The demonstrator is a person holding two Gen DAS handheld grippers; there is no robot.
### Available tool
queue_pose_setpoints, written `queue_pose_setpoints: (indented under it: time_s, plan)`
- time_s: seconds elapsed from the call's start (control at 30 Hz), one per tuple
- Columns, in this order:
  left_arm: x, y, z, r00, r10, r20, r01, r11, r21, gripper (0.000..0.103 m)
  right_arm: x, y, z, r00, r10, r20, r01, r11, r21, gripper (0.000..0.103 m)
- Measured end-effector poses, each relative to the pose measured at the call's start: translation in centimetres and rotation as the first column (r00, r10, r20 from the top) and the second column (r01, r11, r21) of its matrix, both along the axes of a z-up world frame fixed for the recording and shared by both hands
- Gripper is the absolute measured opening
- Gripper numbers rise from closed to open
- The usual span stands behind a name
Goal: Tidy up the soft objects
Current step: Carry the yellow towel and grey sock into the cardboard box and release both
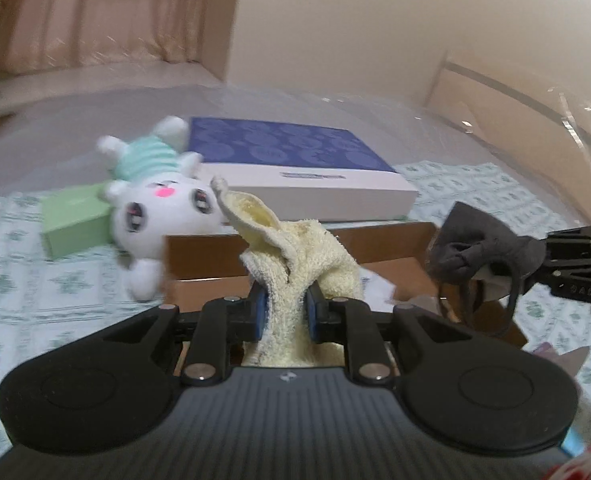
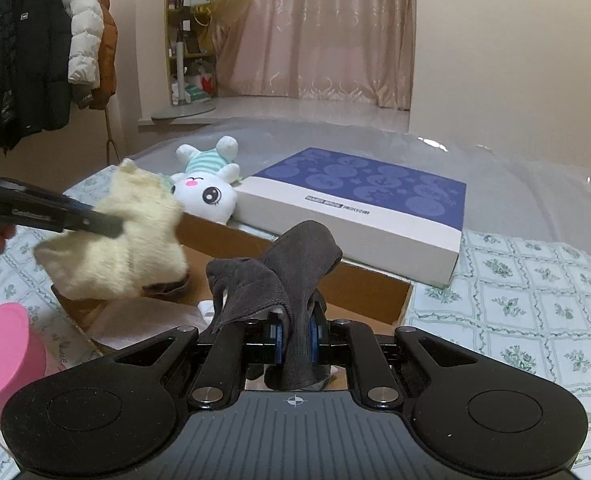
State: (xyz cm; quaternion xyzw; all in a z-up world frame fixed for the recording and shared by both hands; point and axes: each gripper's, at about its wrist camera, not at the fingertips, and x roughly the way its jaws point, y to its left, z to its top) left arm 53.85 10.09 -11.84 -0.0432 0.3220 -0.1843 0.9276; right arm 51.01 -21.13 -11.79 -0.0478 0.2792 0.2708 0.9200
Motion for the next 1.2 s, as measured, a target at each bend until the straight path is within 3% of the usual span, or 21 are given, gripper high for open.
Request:
queue_pose_setpoints:
  time_s: [0.1,0.23,0.53,0.6,0.63,0.67,0.73,0.9,1.0,1.2]
  plan:
    - [1.3,-0.4,-1.2,1.0,0.006,-0.014,-0.006,1.0,-0.007,0.023,0.2,0.0,-0.3,1.0,0.004,-0.009,-0.004,1.0,-0.004,0.013]
    - [2.1,-0.3,-2.1,0.998,0.055,-0.029,-0.053,0.997,0.064,0.025,0.3,-0.2,-0.8,1.0,0.014,-0.028,-0.014,1.0,-0.009,0.013]
    - [-0.7,3.0,-1.1,0.998,0.064,-0.015,-0.063,0.996,0.067,0.025,0.7,0.3,-1.3,0.997,0.057,-0.048,-0.058,0.998,-0.024,0.015]
    - [-1.0,3.5,-1.2,0.997,0.076,-0.025,-0.074,0.995,0.068,0.025,0.9,0.7,-1.3,0.999,0.03,-0.046,-0.032,0.999,-0.037,0.042]
    - [-1.1,3.5,-1.2,0.997,0.077,-0.026,-0.075,0.995,0.073,0.025,1.0,1.0,-1.3,0.999,0.015,-0.041,-0.017,0.999,-0.045,0.063]
    - [-1.3,3.6,-1.3,0.996,0.08,-0.027,-0.077,0.994,0.077,0.025,0.9,1.1,-1.3,1.0,0.008,-0.026,-0.01,0.999,-0.047,0.07]
    - [-1.7,3.7,-1.4,0.996,0.081,-0.035,-0.078,0.994,0.079,0.025,0.8,1.3,-1.4,1.0,0.006,-0.005,-0.006,0.998,-0.07,0.071]
    - [-2.7,3.7,-2.0,0.996,0.069,-0.051,-0.064,0.994,0.092,0.025,0.9,1.7,-1.9,0.998,0.041,-0.049,-0.049,0.984,-0.172,0.071]
    - [-3.5,3.7,-2.0,0.997,0.056,-0.05,-0.05,0.993,0.104,0.025,0.5,1.2,-2.0,0.99,0.09,-0.108,-0.106,0.981,-0.159,0.071]
    - [-5.0,4.1,-1.5,0.998,0.047,-0.043,-0.042,0.993,0.112,0.025,-0.8,0.0,-0.7,0.977,0.163,-0.138,-0.178,0.978,-0.108,0.071]
